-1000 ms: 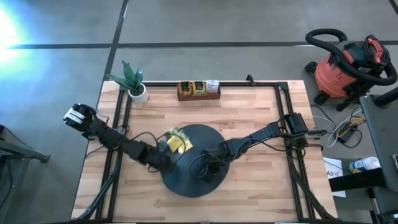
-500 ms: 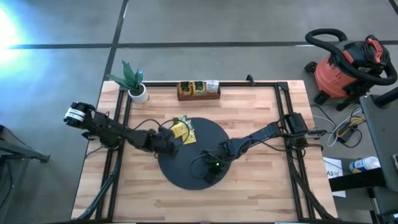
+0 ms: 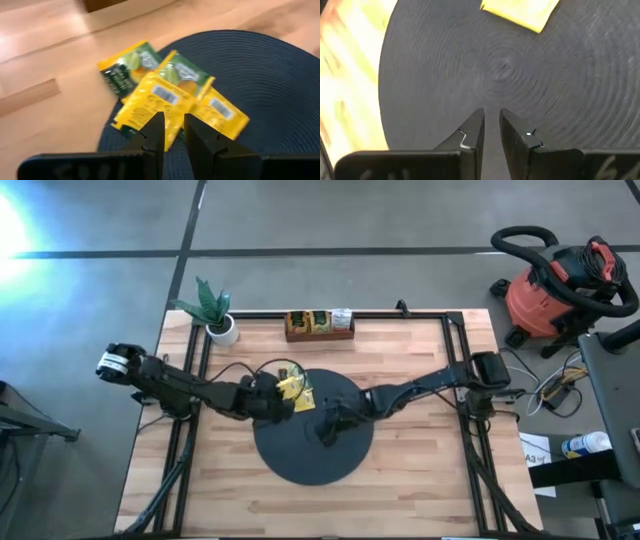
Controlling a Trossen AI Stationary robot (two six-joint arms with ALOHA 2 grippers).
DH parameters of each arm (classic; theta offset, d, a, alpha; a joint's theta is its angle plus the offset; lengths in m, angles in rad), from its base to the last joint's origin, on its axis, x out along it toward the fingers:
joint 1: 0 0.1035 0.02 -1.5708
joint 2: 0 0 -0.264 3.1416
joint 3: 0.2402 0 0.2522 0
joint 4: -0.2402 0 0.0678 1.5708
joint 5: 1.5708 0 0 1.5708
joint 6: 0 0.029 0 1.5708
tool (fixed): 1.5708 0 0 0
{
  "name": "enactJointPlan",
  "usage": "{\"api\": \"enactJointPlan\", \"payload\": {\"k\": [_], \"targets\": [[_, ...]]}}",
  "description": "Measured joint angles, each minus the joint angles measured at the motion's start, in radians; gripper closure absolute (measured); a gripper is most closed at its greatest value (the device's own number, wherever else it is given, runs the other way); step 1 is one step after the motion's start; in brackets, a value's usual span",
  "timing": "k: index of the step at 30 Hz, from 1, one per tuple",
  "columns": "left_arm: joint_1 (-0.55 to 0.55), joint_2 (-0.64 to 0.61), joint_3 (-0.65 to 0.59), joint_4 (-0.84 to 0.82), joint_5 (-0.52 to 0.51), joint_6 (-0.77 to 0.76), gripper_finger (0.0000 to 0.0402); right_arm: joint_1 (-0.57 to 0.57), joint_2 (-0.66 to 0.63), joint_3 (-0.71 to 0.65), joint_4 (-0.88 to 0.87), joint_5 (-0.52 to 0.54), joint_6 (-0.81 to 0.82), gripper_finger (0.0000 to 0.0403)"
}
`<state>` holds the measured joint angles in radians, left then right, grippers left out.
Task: Pick & Place Tea
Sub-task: Put the yellow tea bag into the middle section of the wooden organizer
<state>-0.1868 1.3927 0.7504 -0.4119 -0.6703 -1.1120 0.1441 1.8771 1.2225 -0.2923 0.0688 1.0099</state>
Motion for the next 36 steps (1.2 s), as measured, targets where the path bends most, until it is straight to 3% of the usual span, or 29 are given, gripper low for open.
{"api": "enactJointPlan", "payload": {"k": [3,6,10,20,27,36], "targets": [[0.035,-0.010,-0.025,0.002,0.015,-0.018,0.0333,-0.053,0.008,0.000,0.020,-0.062,-0.019,0.0344],[0.080,-0.014,-0.049,0.026,0.055,-0.017,0.0333,-0.095,0.009,0.000,0.057,-0.060,-0.039,0.0344],[0.141,-0.015,-0.094,0.170,0.168,0.009,0.0333,-0.145,0.009,0.000,0.126,-0.068,-0.061,0.0338],[0.263,-0.015,-0.256,0.471,0.394,-0.015,0.0333,-0.203,0.008,0.000,0.171,-0.067,-0.138,0.0251],[0.283,-0.018,-0.308,0.473,0.421,-0.062,0.0333,-0.238,0.051,0.001,0.305,-0.122,-0.084,0.0212],[0.279,-0.020,-0.311,0.477,0.420,-0.053,0.0333,-0.254,0.129,0.000,0.343,-0.149,-0.022,0.0206]]}}
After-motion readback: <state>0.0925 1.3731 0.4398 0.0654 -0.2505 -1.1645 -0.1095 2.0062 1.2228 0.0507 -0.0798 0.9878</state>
